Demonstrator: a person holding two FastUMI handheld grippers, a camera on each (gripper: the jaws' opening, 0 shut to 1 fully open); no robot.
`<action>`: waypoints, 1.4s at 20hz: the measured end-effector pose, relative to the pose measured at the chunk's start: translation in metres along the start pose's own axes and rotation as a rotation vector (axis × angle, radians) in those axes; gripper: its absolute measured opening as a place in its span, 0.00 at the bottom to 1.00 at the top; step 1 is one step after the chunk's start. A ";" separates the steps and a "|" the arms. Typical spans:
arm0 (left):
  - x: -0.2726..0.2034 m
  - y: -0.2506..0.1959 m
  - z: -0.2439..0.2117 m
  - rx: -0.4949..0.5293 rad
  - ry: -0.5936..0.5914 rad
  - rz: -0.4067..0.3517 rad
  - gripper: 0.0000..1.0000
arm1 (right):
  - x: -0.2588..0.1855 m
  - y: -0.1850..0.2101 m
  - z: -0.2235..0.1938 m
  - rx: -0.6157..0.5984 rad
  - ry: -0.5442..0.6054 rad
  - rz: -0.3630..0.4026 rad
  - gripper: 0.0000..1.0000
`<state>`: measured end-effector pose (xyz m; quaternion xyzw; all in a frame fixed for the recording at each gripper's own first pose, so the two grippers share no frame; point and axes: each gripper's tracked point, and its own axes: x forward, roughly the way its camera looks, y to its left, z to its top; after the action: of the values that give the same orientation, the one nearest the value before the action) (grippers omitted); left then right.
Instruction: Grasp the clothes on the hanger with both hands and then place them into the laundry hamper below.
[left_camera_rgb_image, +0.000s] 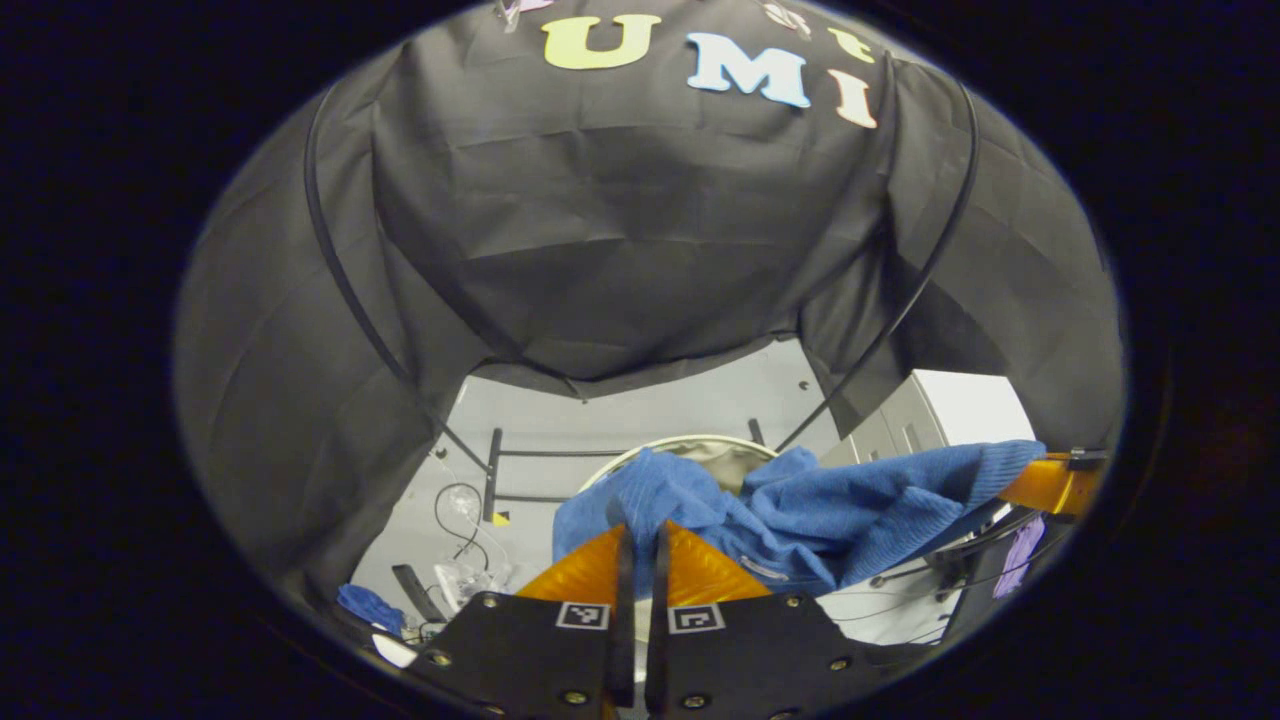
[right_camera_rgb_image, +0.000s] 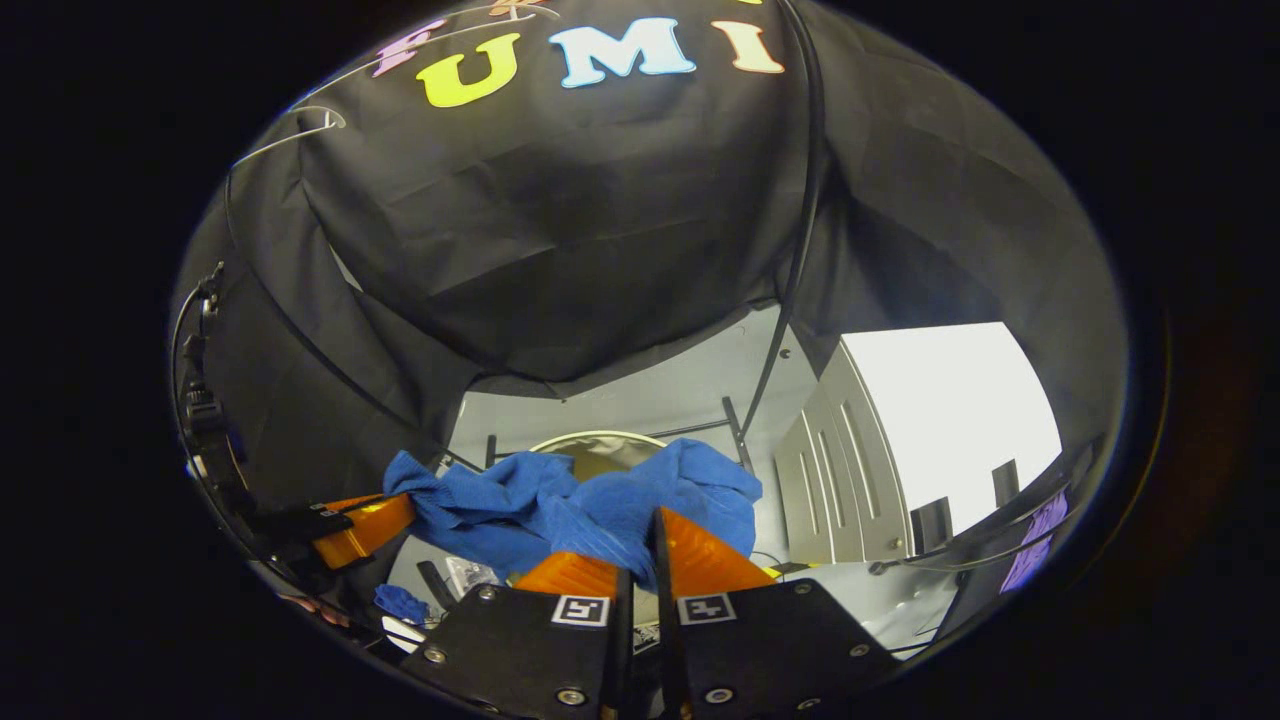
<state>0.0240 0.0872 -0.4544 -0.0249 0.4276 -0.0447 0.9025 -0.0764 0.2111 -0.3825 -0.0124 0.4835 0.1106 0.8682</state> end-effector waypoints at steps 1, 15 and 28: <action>-0.003 0.000 0.002 0.009 -0.014 0.002 0.07 | -0.001 0.001 0.002 0.001 0.002 0.010 0.13; -0.065 0.021 0.030 -0.041 -0.102 0.175 0.96 | -0.057 -0.065 0.084 -0.003 -0.207 -0.018 0.96; -0.191 -0.103 0.169 -0.185 -0.403 0.252 0.96 | -0.144 -0.172 0.172 -0.024 -0.454 0.066 0.96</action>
<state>0.0283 0.0053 -0.1925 -0.0620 0.2412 0.1134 0.9618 0.0291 0.0392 -0.1843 0.0184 0.2745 0.1448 0.9504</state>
